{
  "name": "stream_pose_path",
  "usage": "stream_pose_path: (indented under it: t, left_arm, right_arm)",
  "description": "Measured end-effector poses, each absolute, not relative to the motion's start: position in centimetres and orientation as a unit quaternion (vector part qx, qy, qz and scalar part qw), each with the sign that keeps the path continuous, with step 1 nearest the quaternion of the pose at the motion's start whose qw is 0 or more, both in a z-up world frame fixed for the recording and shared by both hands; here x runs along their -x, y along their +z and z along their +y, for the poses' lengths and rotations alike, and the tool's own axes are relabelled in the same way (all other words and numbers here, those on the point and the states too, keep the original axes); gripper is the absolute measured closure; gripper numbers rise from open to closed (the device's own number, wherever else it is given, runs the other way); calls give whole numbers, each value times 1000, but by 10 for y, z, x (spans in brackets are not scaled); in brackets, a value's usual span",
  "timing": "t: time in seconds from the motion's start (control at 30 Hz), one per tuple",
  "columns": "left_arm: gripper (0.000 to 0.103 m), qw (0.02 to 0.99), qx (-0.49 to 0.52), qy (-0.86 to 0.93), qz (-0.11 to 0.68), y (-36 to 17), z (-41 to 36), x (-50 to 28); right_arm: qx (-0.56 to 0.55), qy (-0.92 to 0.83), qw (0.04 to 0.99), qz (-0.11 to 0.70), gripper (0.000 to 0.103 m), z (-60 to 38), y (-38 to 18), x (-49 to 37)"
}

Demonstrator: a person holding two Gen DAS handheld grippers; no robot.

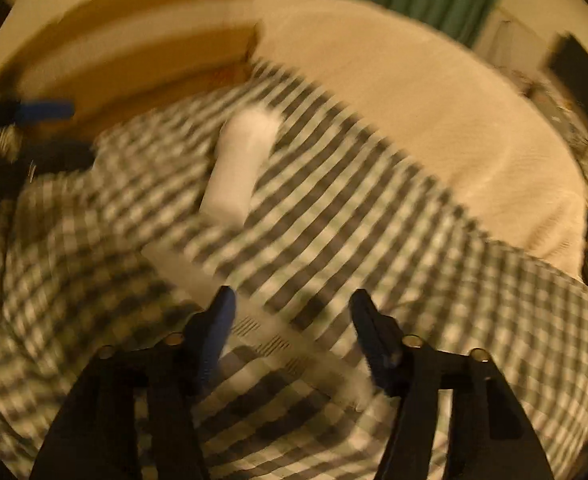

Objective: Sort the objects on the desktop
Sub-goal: 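Move both tools back toward the white bottle and clear comb, then grasp the clear comb with the right tool while the left grasps the white bottle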

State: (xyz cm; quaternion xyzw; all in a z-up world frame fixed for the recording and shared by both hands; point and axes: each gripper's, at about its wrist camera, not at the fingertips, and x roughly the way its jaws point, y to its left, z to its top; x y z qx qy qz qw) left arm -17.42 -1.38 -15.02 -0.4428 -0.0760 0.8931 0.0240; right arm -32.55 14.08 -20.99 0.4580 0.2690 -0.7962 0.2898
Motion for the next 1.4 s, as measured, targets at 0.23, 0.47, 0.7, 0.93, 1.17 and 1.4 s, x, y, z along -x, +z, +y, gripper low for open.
stream_pose_path:
  t: [0.23,0.47,0.7,0.93,1.17,1.4]
  left_arm:
    - [4,32,469,880,-70,-168,-11,176]
    - [4,29,479,874,-80,-170,-21,173]
    - [4,25,476,876,-76,-167,-27,172]
    - [4,22,473,877,-76,-165,-29,172]
    - [4,32,460,885,-65,-158,-10,183]
    - [4,54,444,894,-40,-160,37,217]
  right_arm:
    - [-463,-765,330,303,47,126,-221,322]
    - [-465,-732,337,366,46,104,-230,314]
    - [-442,-736,326,396,48,101,-235,302]
    - [-466,-740,318,366,86,112,-217,272]
    - [-492,-793,242,266,100,157,-187,252]
    - [-502,-834,190,132,100,208,-174,275]
